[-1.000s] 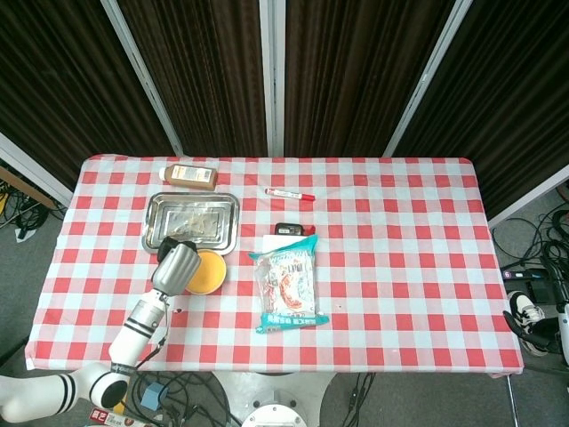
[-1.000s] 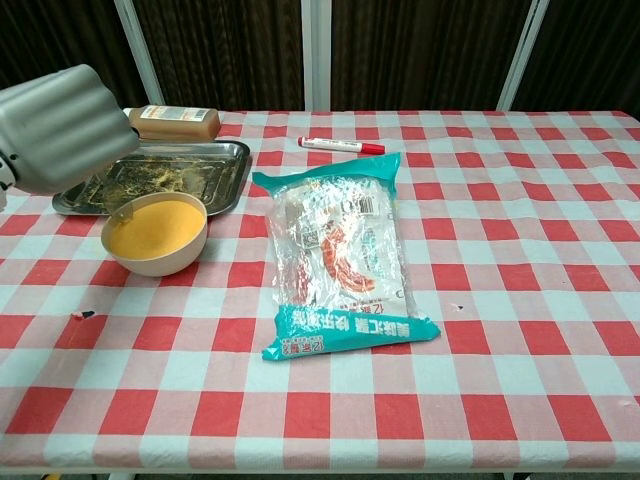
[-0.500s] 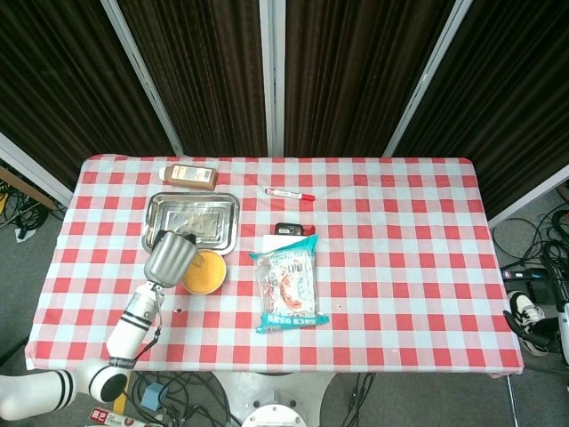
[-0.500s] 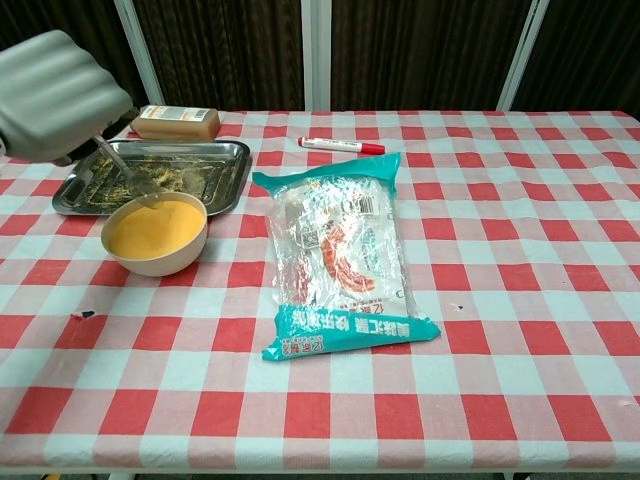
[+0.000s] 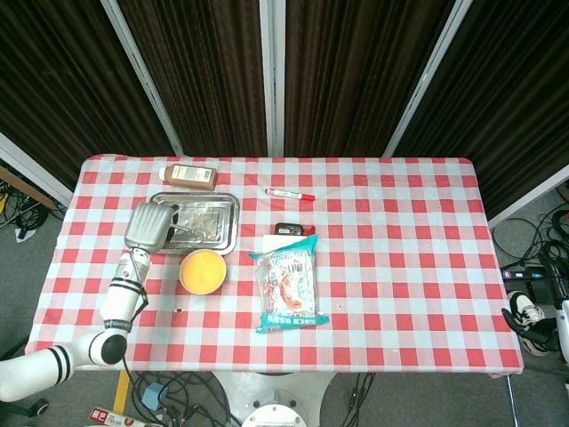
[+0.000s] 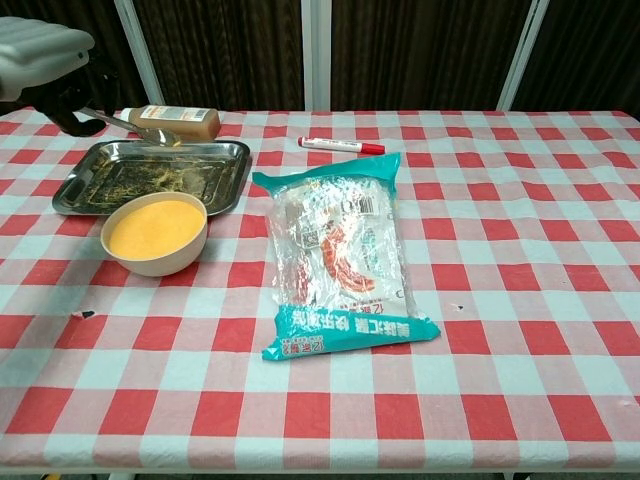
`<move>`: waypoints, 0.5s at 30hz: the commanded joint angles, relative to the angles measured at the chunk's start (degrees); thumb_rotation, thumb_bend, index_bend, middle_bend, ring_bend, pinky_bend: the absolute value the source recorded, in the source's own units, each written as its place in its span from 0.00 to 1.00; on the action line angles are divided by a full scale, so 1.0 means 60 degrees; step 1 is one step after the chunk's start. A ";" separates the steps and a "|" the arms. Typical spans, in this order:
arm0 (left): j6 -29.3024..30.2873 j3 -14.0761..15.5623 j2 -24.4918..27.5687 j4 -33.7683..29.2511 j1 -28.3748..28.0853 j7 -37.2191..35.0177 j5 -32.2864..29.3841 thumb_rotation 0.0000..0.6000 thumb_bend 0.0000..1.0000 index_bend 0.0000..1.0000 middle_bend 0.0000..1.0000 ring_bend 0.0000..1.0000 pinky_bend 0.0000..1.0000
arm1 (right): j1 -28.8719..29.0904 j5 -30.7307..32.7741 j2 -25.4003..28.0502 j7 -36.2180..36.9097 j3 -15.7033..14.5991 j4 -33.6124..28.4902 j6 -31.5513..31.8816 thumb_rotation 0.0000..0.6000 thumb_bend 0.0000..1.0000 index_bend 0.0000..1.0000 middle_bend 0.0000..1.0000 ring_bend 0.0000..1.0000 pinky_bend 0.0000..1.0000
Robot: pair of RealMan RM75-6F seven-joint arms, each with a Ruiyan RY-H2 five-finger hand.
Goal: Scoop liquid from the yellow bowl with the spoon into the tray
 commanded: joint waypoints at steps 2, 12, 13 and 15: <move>-0.1029 -0.0362 -0.0436 0.1455 -0.0584 -0.0784 -0.1148 1.00 0.40 0.73 0.97 0.93 0.98 | 0.0027 0.0051 -0.0008 -0.0020 0.0009 0.0002 -0.0071 0.73 0.17 0.04 0.24 0.04 0.16; -0.2278 -0.0128 -0.1212 0.3082 -0.1333 -0.0805 -0.2817 1.00 0.38 0.59 0.93 0.92 0.98 | 0.0094 0.0113 -0.0036 -0.0014 0.0035 0.0045 -0.0190 0.73 0.17 0.04 0.25 0.04 0.16; -0.2302 -0.0056 -0.1295 0.3201 -0.1388 -0.0767 -0.2906 1.00 0.38 0.58 0.93 0.91 0.97 | 0.0089 0.0123 -0.0041 -0.0002 0.0029 0.0062 -0.0198 0.73 0.17 0.04 0.25 0.04 0.16; -0.2363 0.0040 -0.1394 0.3347 -0.1461 -0.0740 -0.3066 1.00 0.38 0.56 0.91 0.90 0.97 | 0.0084 0.0143 -0.0046 0.0023 0.0032 0.0086 -0.0202 0.73 0.17 0.04 0.25 0.04 0.16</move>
